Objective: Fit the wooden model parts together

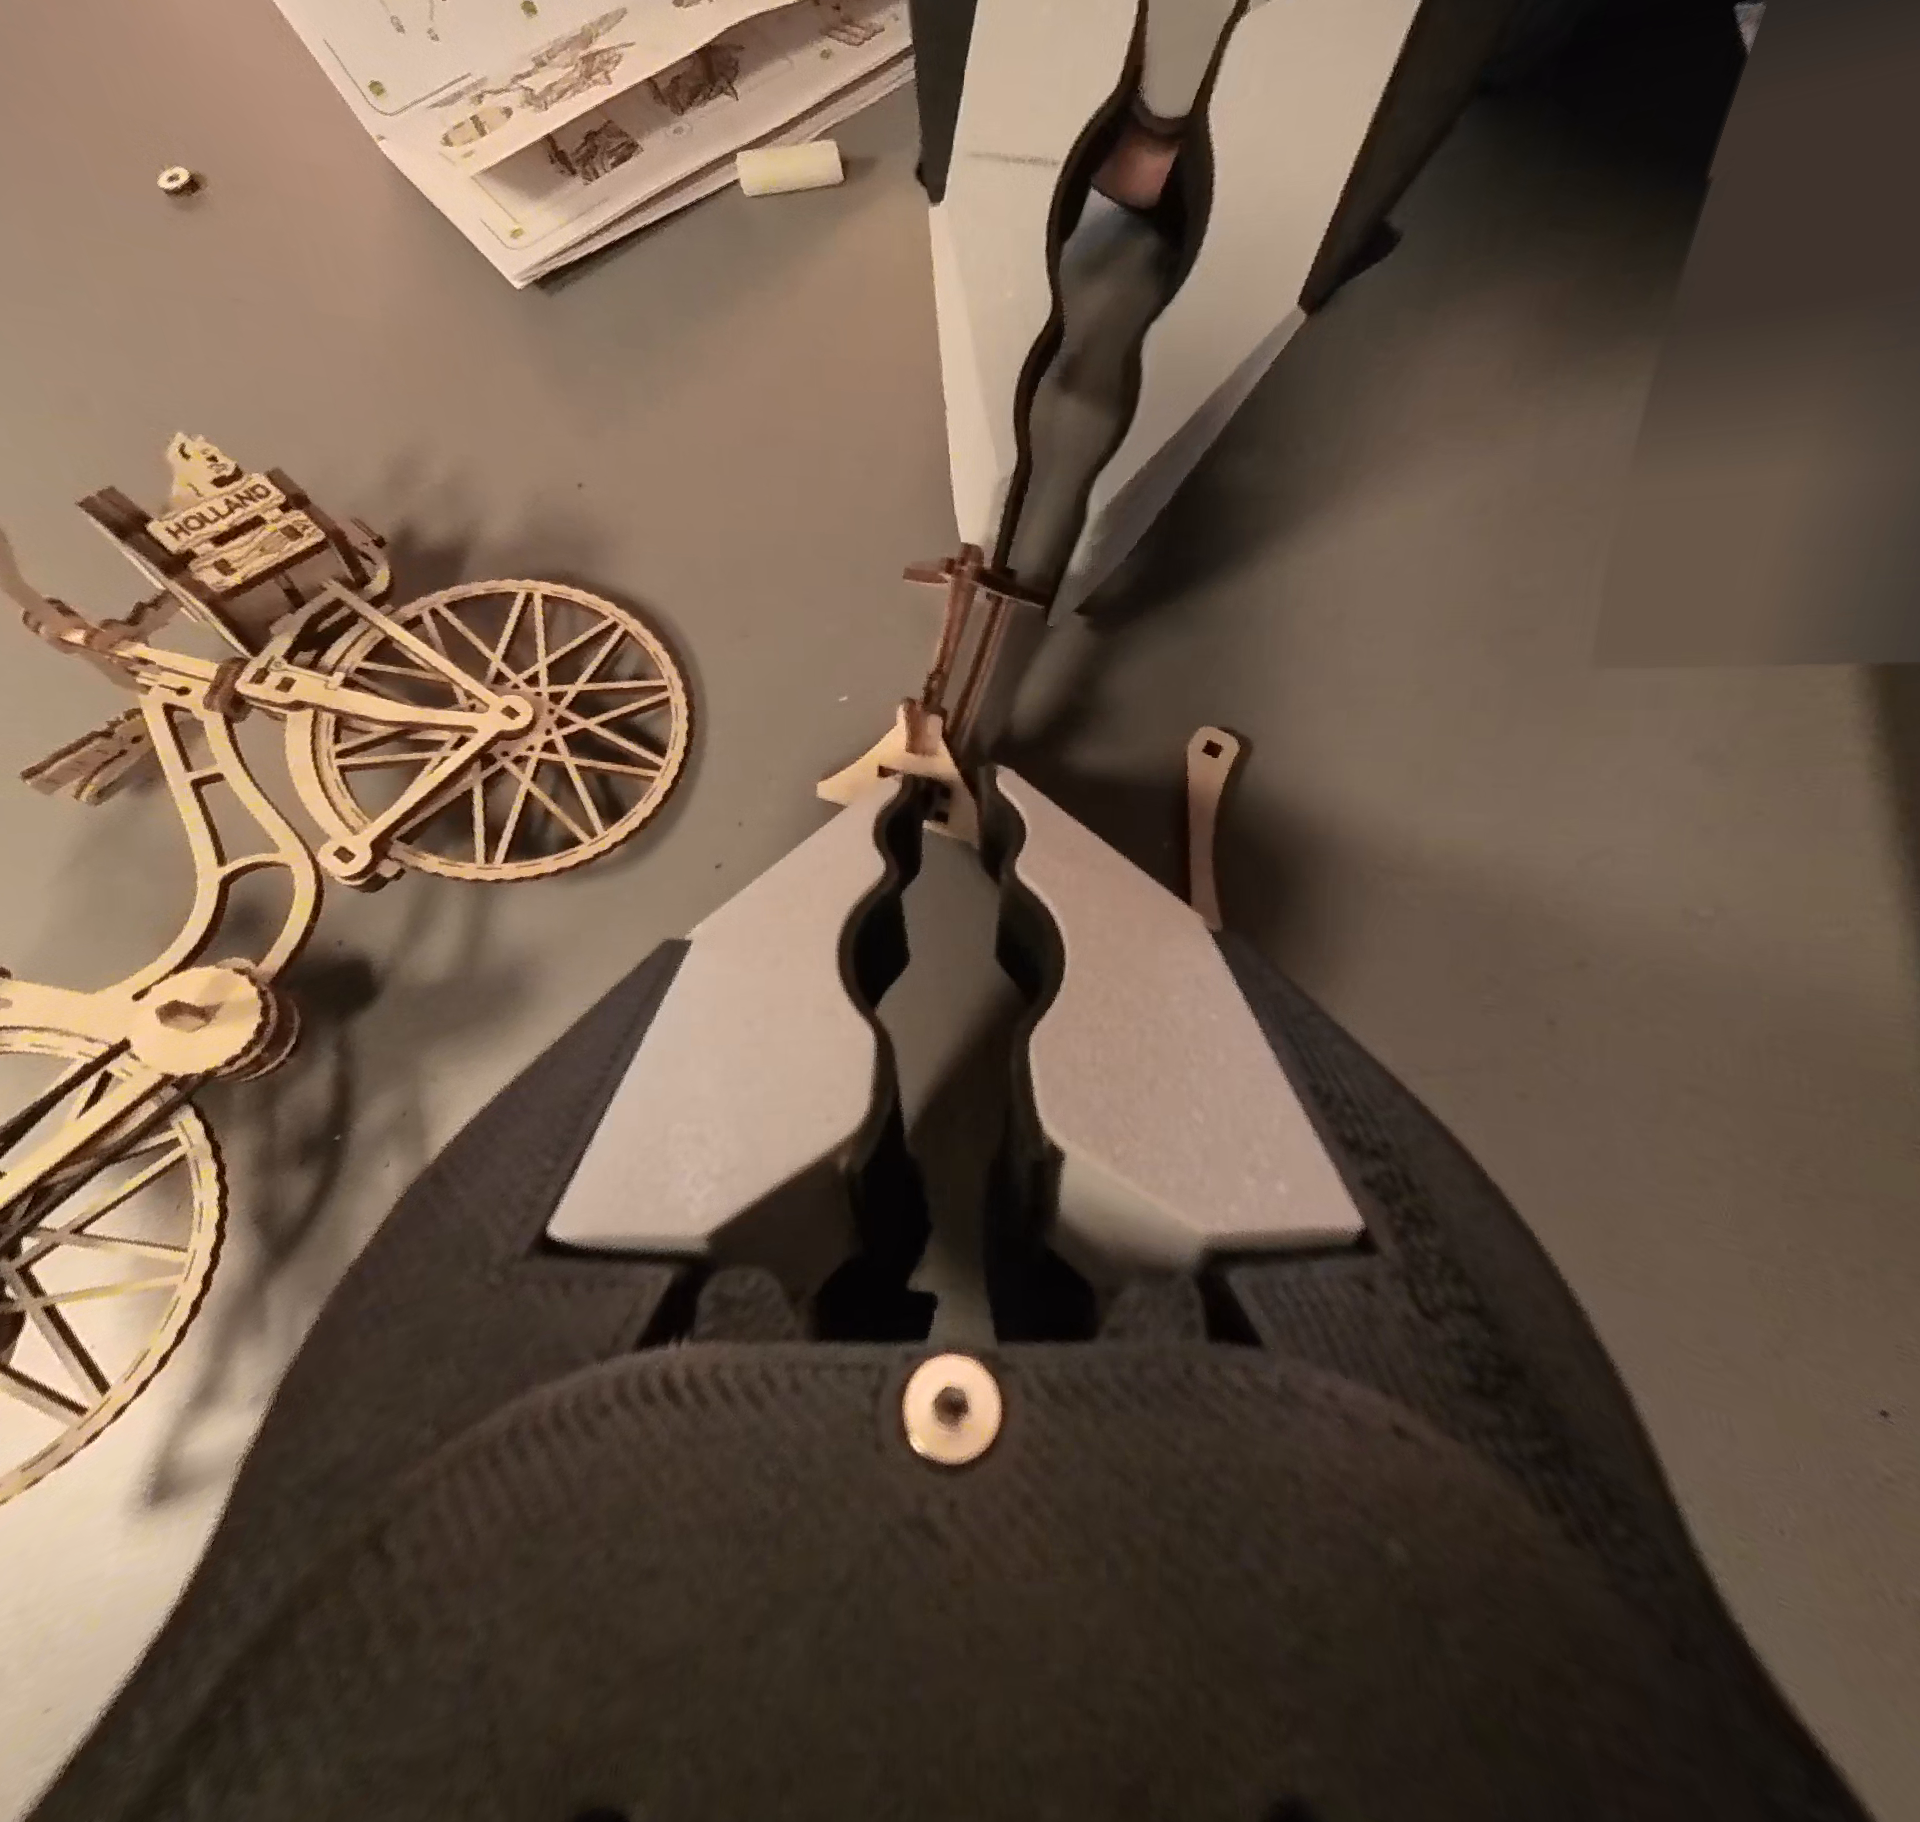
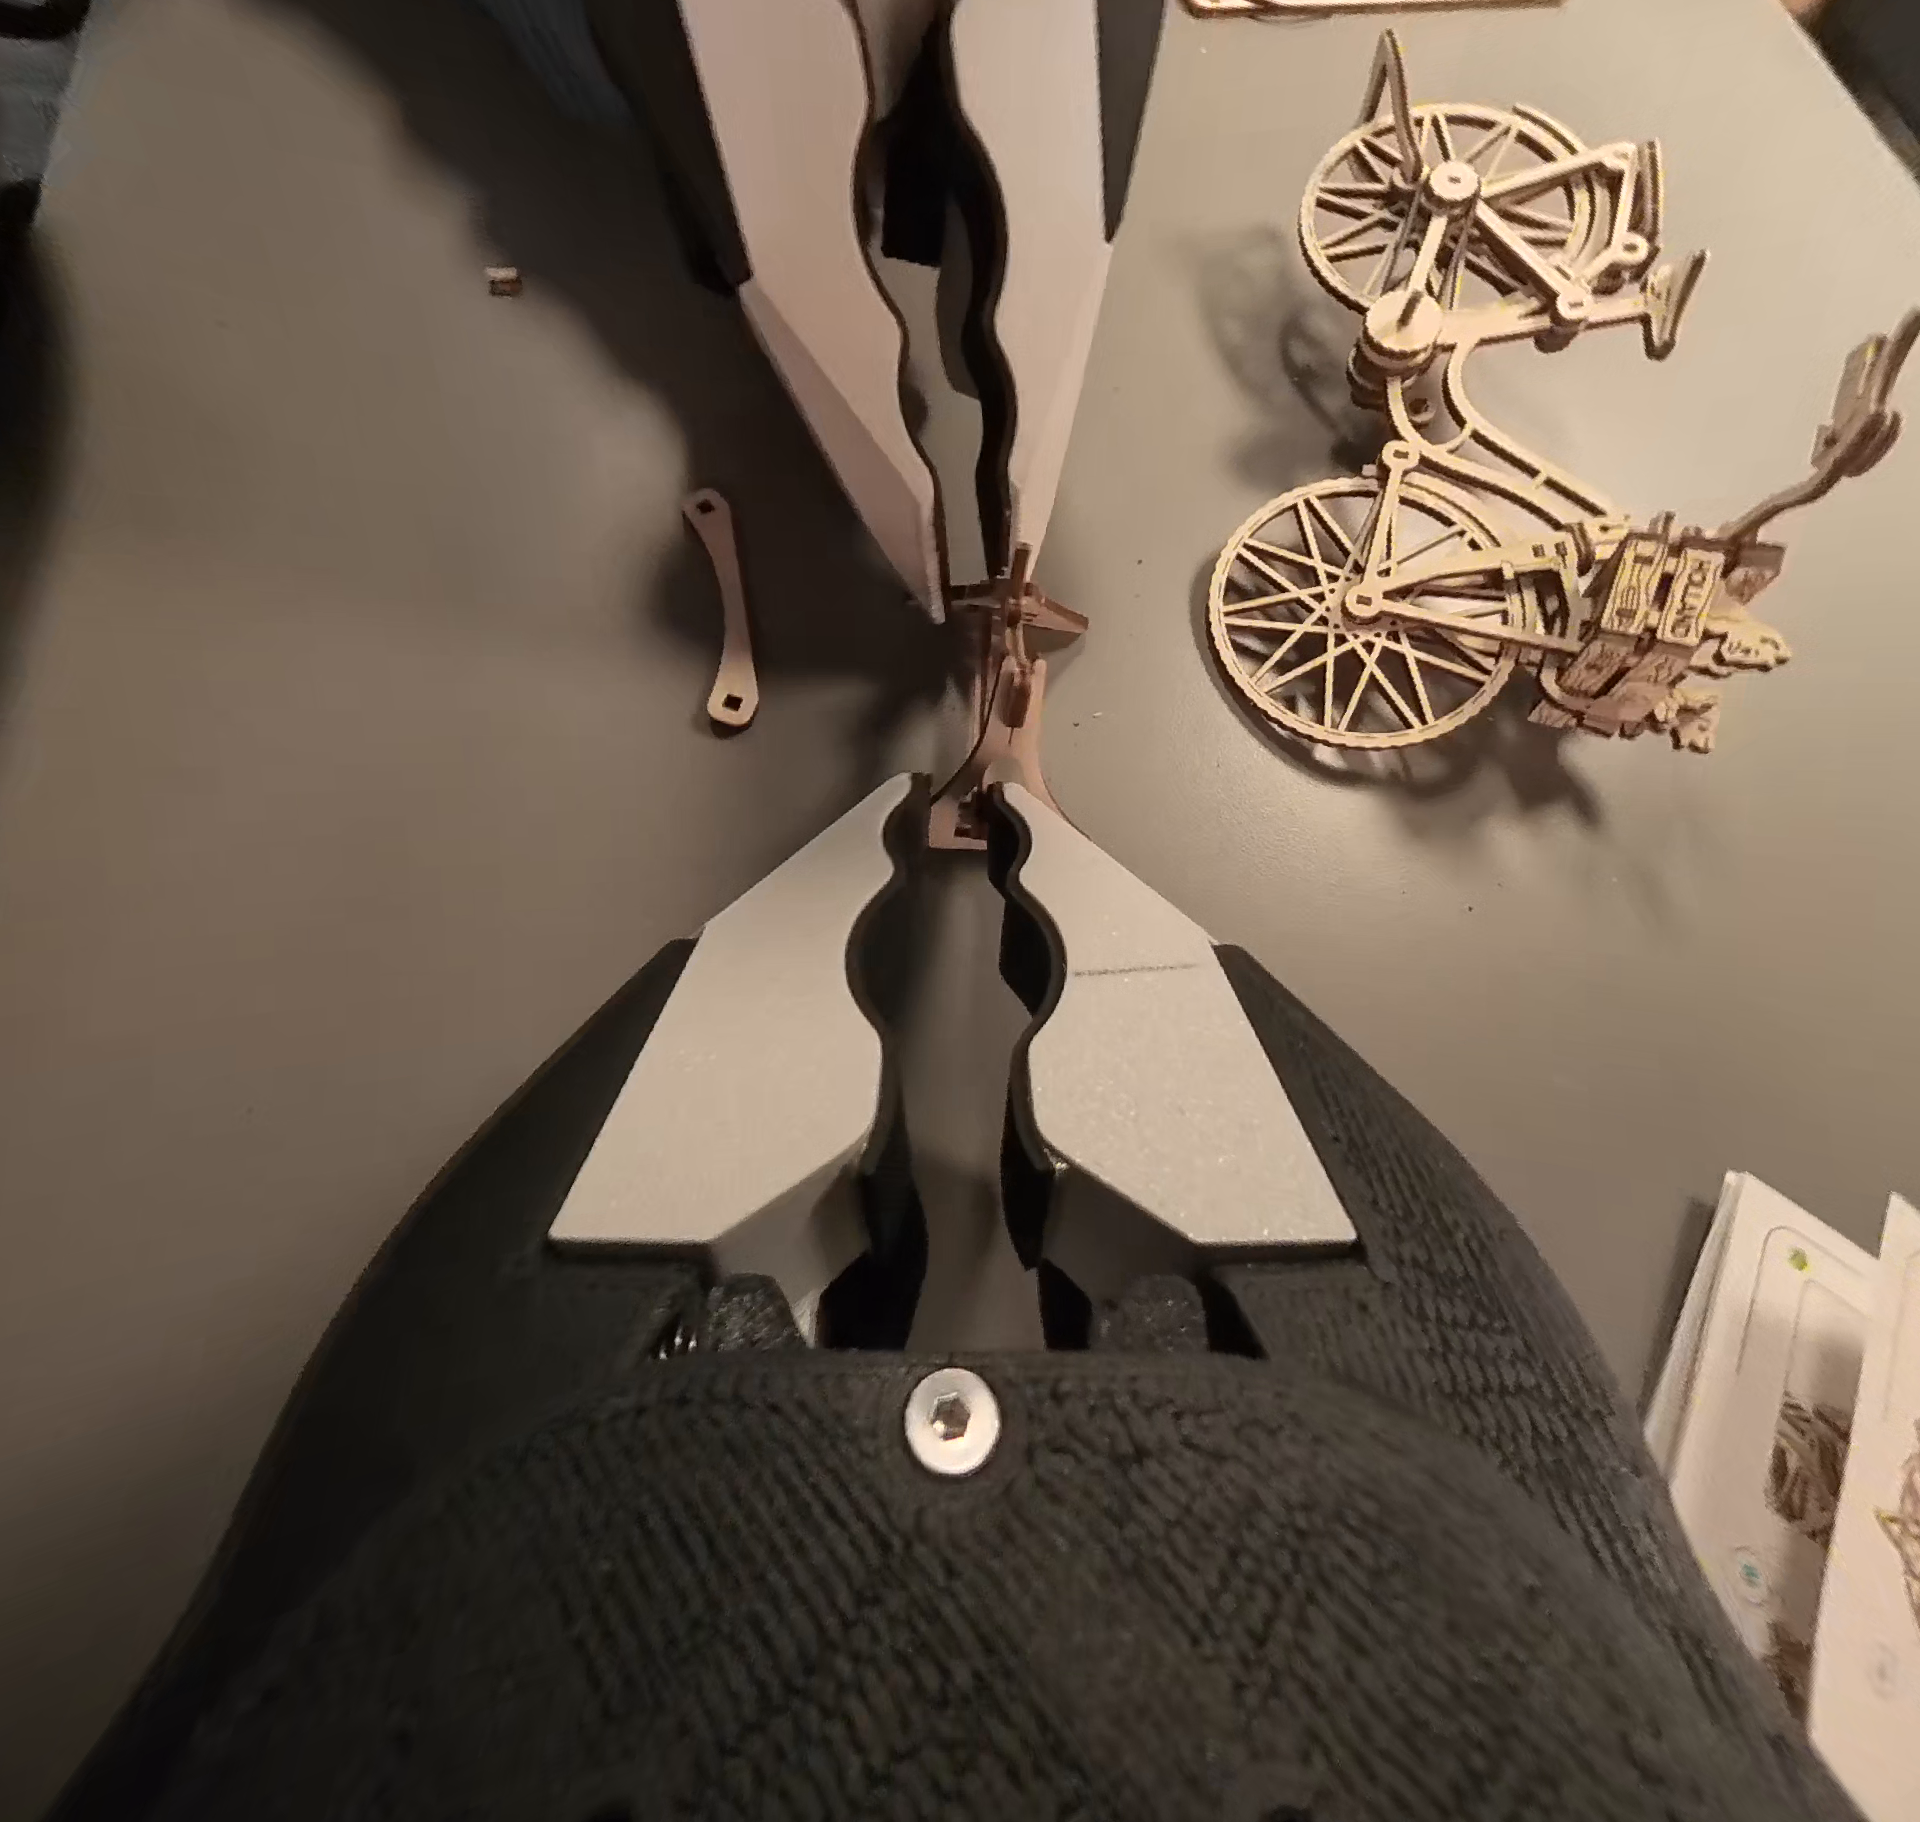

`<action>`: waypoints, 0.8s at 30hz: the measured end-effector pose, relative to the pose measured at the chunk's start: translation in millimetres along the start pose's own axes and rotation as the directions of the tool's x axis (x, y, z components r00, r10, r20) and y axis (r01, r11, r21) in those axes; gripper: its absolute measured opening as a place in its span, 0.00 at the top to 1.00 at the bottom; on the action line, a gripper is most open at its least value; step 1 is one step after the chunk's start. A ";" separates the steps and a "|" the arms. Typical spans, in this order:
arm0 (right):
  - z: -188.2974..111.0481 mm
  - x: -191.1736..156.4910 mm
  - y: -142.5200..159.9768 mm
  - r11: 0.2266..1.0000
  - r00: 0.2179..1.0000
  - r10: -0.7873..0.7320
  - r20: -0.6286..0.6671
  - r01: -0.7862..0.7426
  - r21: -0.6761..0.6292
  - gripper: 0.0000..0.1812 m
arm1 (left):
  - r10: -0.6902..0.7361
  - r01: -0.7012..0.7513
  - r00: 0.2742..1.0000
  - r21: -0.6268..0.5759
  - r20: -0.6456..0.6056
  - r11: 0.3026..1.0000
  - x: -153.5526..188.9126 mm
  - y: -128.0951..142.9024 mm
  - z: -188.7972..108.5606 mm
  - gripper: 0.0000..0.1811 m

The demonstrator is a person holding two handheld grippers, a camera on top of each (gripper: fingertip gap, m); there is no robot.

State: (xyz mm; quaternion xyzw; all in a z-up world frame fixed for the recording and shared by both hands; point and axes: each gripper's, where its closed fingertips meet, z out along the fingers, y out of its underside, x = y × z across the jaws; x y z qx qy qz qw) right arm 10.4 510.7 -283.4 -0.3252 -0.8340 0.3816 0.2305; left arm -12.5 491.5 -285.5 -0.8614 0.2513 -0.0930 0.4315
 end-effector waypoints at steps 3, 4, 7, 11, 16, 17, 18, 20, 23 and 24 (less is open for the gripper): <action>-0.2 0.5 -0.3 0.999 0.999 0.032 0.013 -0.032 0.000 0.96 | 0.004 -0.004 1.000 -0.001 -0.007 1.000 1.3 0.0 -0.1 0.95; -0.1 0.8 -0.5 1.000 1.000 0.029 0.007 -0.029 -0.001 0.97 | 0.003 -0.003 1.000 -0.001 -0.009 1.000 1.3 -0.1 0.0 0.95; -0.1 0.1 -1.0 1.000 1.000 0.012 0.001 -0.012 0.000 0.97 | 0.004 -0.004 1.000 -0.001 -0.012 1.000 1.6 -0.3 0.1 0.95; 0.3 0.1 -1.9 1.000 1.000 -0.011 -0.010 0.011 0.007 0.98 | 0.007 -0.007 1.000 0.003 -0.005 1.000 1.1 -0.7 0.1 0.95; 0.9 -0.3 -2.2 1.000 1.000 -0.011 -0.007 0.011 0.008 0.97 | 0.023 -0.023 1.000 -0.006 -0.004 1.000 1.9 2.2 -1.3 0.92; 1.0 -0.3 -2.2 1.000 1.000 -0.012 -0.007 0.012 0.008 0.97 | 0.026 -0.026 1.000 -0.003 -0.011 1.000 3.3 2.3 -2.1 0.91; 1.0 -0.3 -2.2 1.000 1.000 -0.013 -0.008 0.013 0.008 0.97 | 0.030 -0.030 1.000 -0.007 -0.009 1.000 3.4 3.2 -2.5 0.91; 1.0 -0.4 -2.2 1.000 1.000 -0.010 -0.005 0.010 0.009 0.97 | 0.035 -0.035 0.999 -0.024 0.011 0.999 0.5 6.6 -2.7 0.87; 1.0 -0.9 -2.2 1.000 1.000 -0.006 0.003 0.006 0.009 0.97 | 0.036 -0.036 0.999 -0.023 0.006 0.999 1.1 6.8 -3.3 0.87; 1.0 -0.8 -2.3 1.000 1.000 -0.004 0.004 0.004 0.009 0.97 | 0.045 -0.045 0.999 -0.024 -0.001 0.999 2.7 7.0 -3.0 0.89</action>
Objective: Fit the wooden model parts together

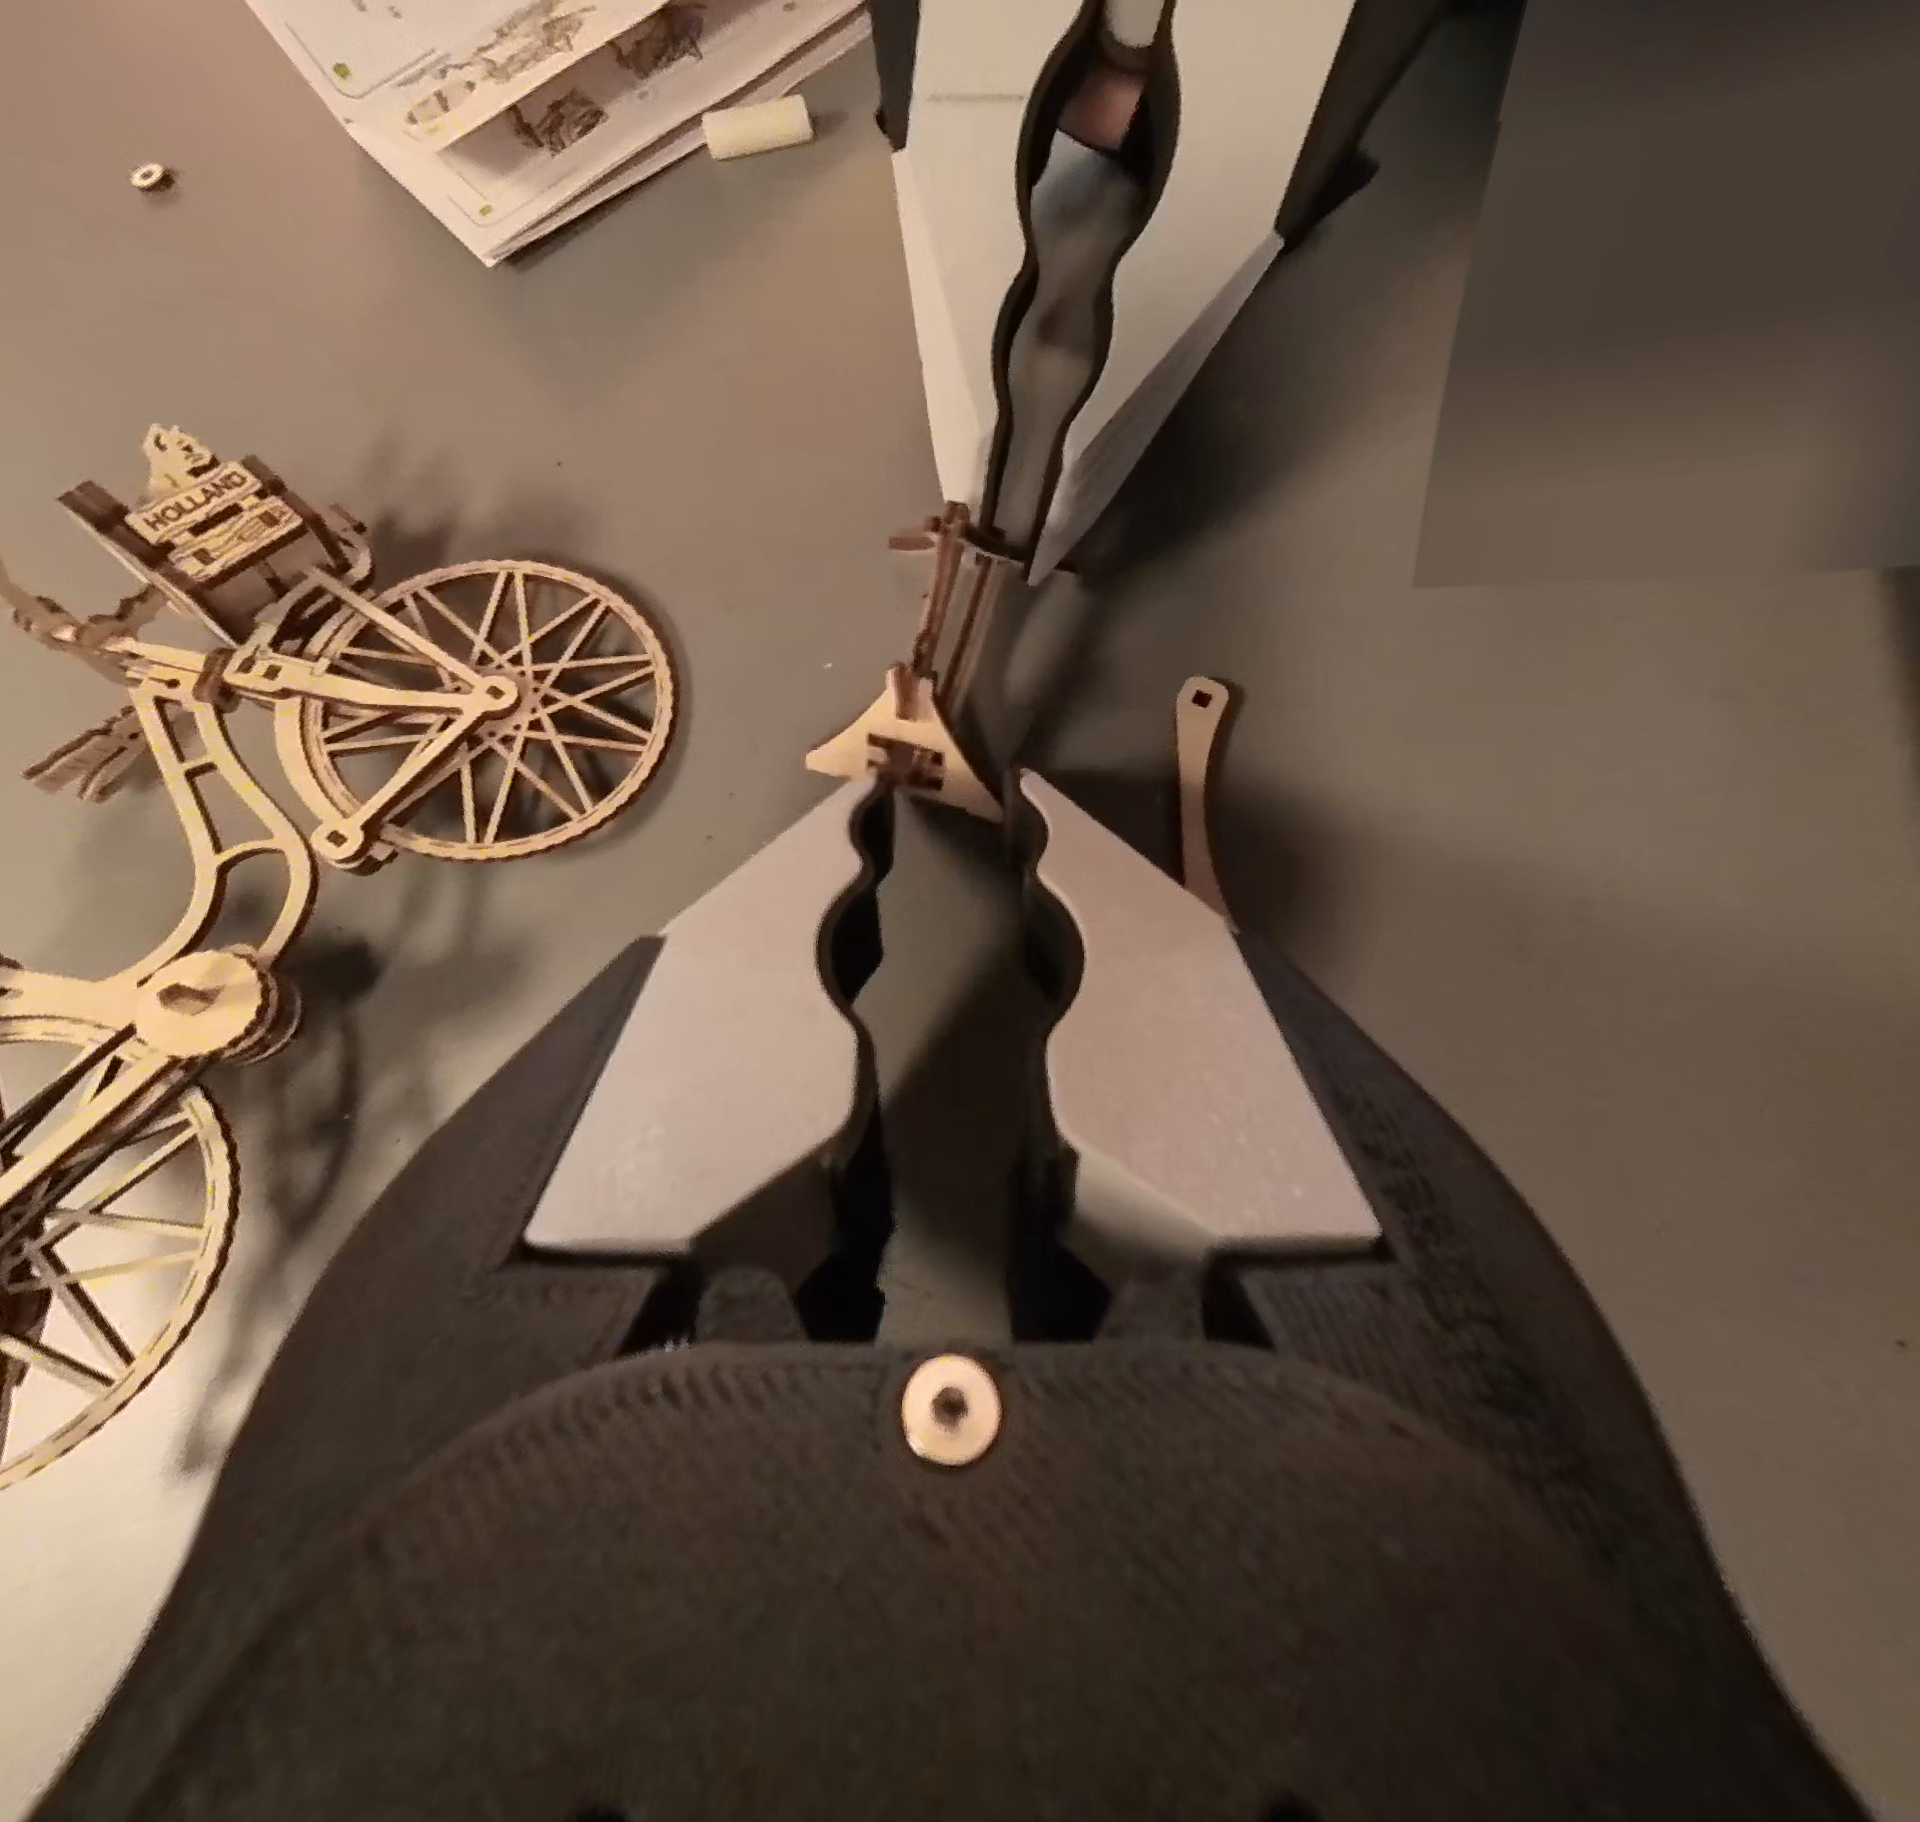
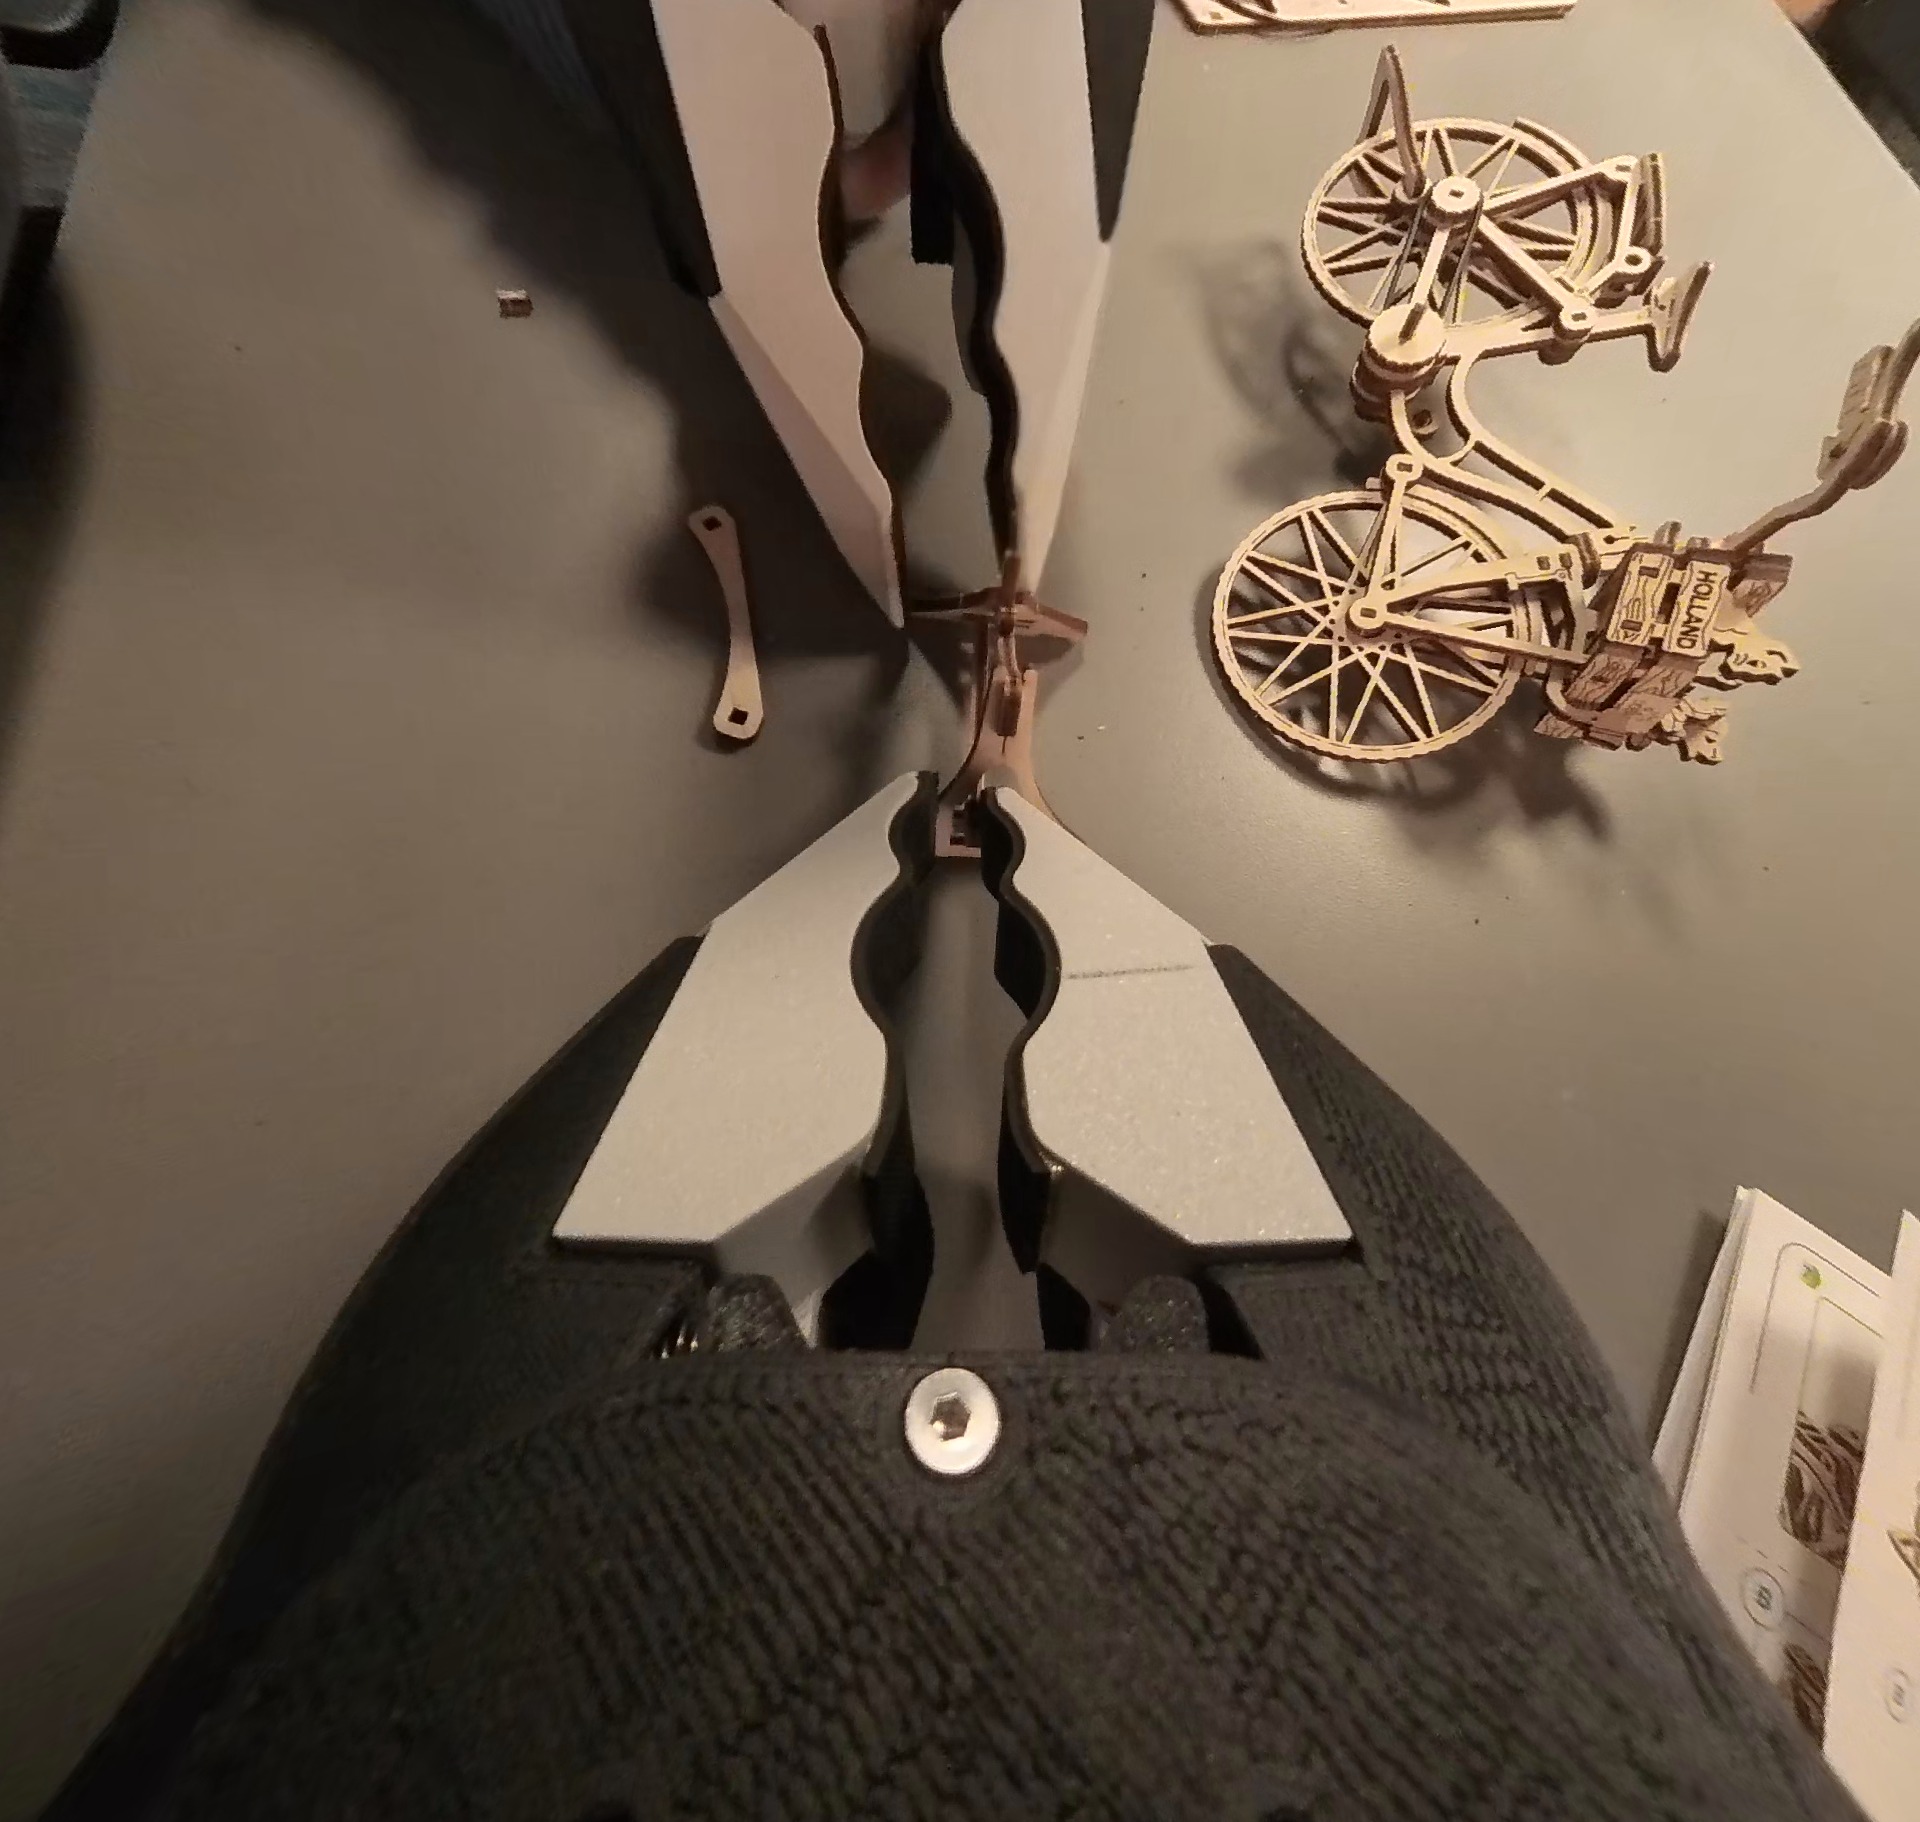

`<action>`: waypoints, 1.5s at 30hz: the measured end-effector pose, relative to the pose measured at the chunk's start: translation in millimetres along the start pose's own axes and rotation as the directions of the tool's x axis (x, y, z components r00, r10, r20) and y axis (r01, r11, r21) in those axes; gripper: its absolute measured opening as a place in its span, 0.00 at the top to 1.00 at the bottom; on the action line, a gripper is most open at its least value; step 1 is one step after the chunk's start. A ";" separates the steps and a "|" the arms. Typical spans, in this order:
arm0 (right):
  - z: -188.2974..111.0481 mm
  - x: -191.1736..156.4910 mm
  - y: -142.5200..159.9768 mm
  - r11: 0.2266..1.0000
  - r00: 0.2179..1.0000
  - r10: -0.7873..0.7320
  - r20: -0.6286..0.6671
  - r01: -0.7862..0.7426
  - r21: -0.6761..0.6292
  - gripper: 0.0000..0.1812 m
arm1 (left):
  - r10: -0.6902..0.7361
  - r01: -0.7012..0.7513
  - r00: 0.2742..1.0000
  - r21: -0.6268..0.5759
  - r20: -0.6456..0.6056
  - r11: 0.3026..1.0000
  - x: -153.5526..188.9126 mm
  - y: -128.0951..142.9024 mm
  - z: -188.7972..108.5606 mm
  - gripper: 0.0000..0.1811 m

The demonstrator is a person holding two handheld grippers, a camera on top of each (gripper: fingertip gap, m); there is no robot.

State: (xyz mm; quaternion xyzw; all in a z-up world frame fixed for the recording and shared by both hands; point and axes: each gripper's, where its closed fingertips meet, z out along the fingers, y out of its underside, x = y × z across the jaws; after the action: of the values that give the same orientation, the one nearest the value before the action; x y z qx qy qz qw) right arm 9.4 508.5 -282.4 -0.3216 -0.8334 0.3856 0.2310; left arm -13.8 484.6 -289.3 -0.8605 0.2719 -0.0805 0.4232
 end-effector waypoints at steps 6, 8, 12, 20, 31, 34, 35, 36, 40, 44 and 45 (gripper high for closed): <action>0.1 0.0 0.0 1.000 1.000 0.010 0.008 -0.010 0.000 0.97 | 0.030 -0.030 0.999 0.002 0.016 1.000 0.8 -0.4 0.0 0.90; 0.2 0.0 0.0 1.000 1.000 0.009 0.006 -0.009 -0.001 0.97 | 0.029 -0.029 0.999 0.004 0.019 1.000 0.4 -0.9 0.1 0.91; 0.4 0.3 0.3 1.000 1.000 0.023 0.014 -0.023 -0.002 0.97 | 0.041 -0.042 0.999 0.011 0.032 0.999 0.1 -2.6 0.4 0.93; -0.3 0.7 0.2 1.000 1.000 0.027 0.009 -0.027 -0.002 0.98 | 0.060 -0.061 0.997 0.013 0.045 0.998 0.4 -4.1 1.3 0.94; -5.9 -3.6 -0.4 0.999 0.998 0.049 0.026 -0.050 0.021 0.91 | 0.022 -0.023 0.998 0.015 0.057 1.000 -3.7 -4.3 1.7 0.94; -5.3 -2.1 0.9 1.000 1.000 0.024 -0.012 -0.024 0.011 0.90 | 0.020 -0.020 0.998 0.013 0.062 1.000 -4.4 -4.1 1.9 0.94; -5.6 -1.6 1.5 1.000 0.999 0.026 -0.020 -0.026 0.008 0.90 | 0.018 -0.019 0.998 0.014 0.064 1.000 -4.9 -4.2 1.8 0.94; -5.8 -1.7 2.1 1.000 0.999 0.025 -0.026 -0.025 0.005 0.89 | 0.019 -0.020 0.998 0.014 0.065 1.000 -4.9 -4.2 1.7 0.94; -4.5 -5.3 5.3 0.999 0.998 -0.024 -0.057 0.023 -0.023 0.89 | 0.019 -0.020 0.998 0.012 0.067 1.000 -5.1 -4.0 1.9 0.94; -4.0 -5.5 6.0 0.999 0.996 -0.045 -0.072 0.043 -0.031 0.91 | 0.016 -0.017 0.998 0.012 0.065 1.000 -5.2 -4.0 2.1 0.94; -3.9 -5.6 6.1 0.999 0.996 -0.046 -0.073 0.043 -0.032 0.91 | 0.017 -0.018 0.998 0.012 0.065 1.000 -5.1 -3.8 2.1 0.94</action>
State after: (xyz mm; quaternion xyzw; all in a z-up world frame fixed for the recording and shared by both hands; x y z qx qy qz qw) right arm 17.9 509.4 -285.6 -0.3204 -0.8371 0.3556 0.2649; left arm -15.8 490.6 -287.2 -0.8577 0.2649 -0.0507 0.4378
